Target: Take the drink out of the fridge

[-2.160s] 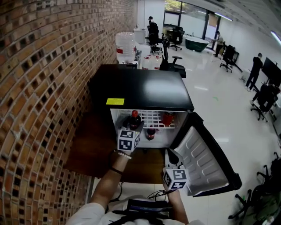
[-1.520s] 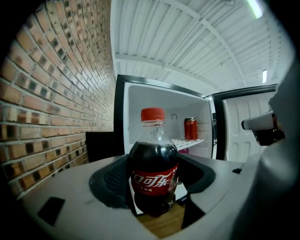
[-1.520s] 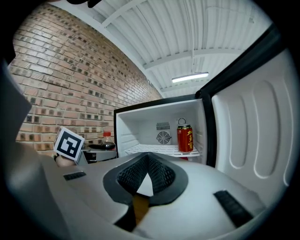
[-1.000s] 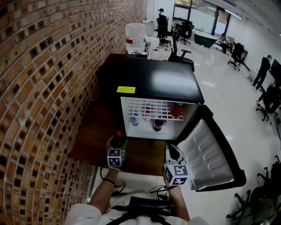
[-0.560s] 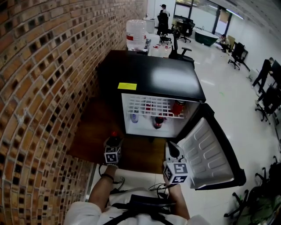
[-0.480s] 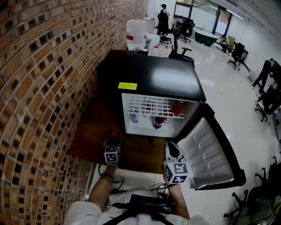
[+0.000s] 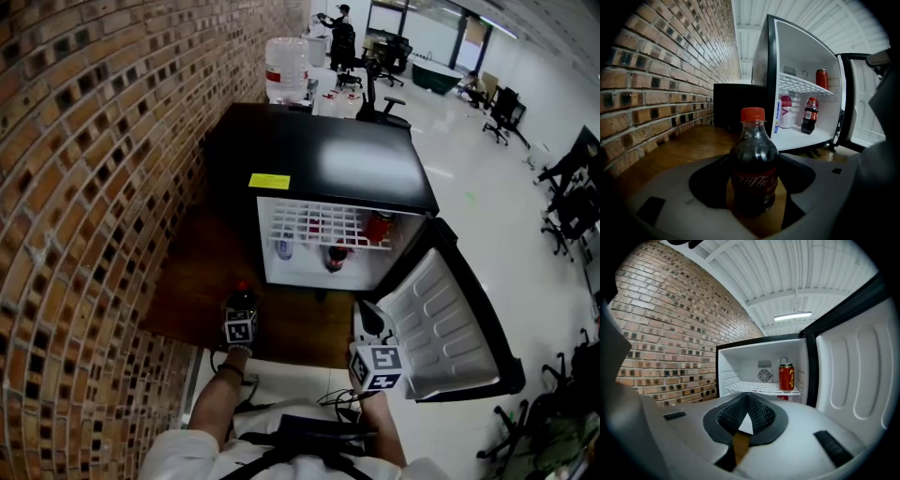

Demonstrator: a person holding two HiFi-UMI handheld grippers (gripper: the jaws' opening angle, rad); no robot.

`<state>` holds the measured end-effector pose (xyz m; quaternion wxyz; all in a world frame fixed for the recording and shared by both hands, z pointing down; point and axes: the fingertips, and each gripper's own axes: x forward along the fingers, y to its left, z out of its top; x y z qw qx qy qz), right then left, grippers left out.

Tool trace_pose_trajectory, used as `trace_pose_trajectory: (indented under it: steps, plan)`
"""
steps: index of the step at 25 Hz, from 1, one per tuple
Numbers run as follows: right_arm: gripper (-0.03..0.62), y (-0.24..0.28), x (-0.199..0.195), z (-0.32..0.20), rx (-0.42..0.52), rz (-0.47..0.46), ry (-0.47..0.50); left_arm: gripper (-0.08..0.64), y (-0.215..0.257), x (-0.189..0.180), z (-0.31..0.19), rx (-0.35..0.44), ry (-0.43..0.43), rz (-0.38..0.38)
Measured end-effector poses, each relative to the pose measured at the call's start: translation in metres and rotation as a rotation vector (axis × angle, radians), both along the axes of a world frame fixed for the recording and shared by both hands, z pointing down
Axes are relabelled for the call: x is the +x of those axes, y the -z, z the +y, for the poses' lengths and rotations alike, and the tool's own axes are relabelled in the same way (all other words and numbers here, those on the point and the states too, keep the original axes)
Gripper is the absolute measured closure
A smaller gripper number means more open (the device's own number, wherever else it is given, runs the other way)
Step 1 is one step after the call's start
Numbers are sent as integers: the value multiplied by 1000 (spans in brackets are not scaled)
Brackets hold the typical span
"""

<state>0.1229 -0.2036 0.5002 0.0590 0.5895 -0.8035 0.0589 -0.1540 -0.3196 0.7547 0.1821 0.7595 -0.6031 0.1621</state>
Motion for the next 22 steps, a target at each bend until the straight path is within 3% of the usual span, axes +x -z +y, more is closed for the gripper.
trace_pose_trajectory:
  steps: [13, 22]
  plan:
    - [581, -3, 3, 0, -6, -5, -12, 250, -1, 3, 14, 44, -40, -73]
    - [581, 0, -3, -1, 2, -11, -2, 249, -4, 2, 23, 49, -38, -71]
